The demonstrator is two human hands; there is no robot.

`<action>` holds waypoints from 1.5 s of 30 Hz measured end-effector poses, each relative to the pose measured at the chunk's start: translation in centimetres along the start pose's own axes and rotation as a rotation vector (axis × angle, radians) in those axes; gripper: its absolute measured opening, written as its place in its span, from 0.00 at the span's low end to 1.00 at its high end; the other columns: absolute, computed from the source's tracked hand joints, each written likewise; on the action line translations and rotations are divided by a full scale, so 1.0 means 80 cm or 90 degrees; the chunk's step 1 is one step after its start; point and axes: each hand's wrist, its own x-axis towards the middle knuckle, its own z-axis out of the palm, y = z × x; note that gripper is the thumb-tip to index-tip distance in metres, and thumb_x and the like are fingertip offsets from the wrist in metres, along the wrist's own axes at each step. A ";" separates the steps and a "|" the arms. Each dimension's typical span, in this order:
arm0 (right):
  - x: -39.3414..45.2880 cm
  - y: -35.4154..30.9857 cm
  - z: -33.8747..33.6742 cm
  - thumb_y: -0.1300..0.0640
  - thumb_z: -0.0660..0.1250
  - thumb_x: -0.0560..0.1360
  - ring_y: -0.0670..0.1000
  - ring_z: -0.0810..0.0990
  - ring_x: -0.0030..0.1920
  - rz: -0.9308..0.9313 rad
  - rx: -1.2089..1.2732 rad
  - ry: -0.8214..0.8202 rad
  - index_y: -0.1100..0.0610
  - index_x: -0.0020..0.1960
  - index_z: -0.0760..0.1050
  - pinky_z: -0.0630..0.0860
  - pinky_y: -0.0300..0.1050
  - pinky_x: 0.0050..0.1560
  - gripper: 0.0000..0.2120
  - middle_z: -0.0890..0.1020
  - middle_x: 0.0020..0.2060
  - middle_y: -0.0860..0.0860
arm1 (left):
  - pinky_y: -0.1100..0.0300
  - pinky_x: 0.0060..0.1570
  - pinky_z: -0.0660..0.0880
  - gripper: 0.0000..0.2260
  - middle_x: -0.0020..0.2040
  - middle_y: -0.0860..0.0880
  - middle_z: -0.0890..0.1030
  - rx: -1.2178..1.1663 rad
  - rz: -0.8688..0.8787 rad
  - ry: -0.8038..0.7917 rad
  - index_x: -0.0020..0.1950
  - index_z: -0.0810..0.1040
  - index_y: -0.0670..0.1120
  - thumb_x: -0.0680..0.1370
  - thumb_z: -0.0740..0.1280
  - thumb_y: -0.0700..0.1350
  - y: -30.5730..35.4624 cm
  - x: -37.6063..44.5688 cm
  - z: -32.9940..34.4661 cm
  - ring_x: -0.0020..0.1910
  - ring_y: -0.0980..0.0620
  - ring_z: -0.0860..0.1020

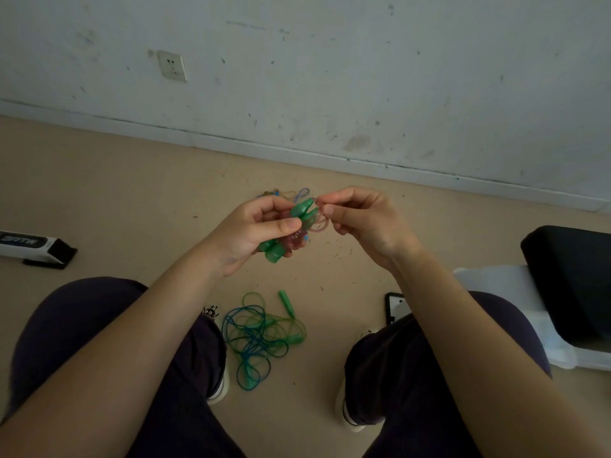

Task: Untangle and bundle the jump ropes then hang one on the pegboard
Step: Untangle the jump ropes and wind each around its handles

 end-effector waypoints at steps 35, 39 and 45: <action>-0.003 0.003 0.004 0.71 0.67 0.74 0.51 0.85 0.41 0.015 -0.010 0.001 0.61 0.49 0.81 0.80 0.40 0.45 0.08 0.86 0.42 0.54 | 0.55 0.36 0.81 0.16 0.40 0.45 0.85 0.121 0.032 0.032 0.53 0.79 0.40 0.68 0.75 0.44 0.000 0.000 -0.001 0.37 0.47 0.83; -0.003 0.000 0.003 0.71 0.67 0.74 0.52 0.85 0.42 0.033 0.015 -0.002 0.61 0.48 0.82 0.80 0.40 0.46 0.08 0.86 0.41 0.55 | 0.55 0.37 0.81 0.15 0.40 0.46 0.86 0.114 0.041 0.021 0.53 0.79 0.41 0.69 0.75 0.43 0.000 0.000 -0.001 0.36 0.48 0.84; -0.003 -0.001 -0.001 0.66 0.69 0.69 0.54 0.85 0.44 0.065 0.064 -0.030 0.64 0.45 0.83 0.81 0.45 0.53 0.07 0.86 0.42 0.58 | 0.56 0.38 0.81 0.15 0.42 0.45 0.86 0.107 0.044 -0.001 0.54 0.80 0.42 0.70 0.76 0.43 -0.002 0.000 -0.003 0.38 0.48 0.84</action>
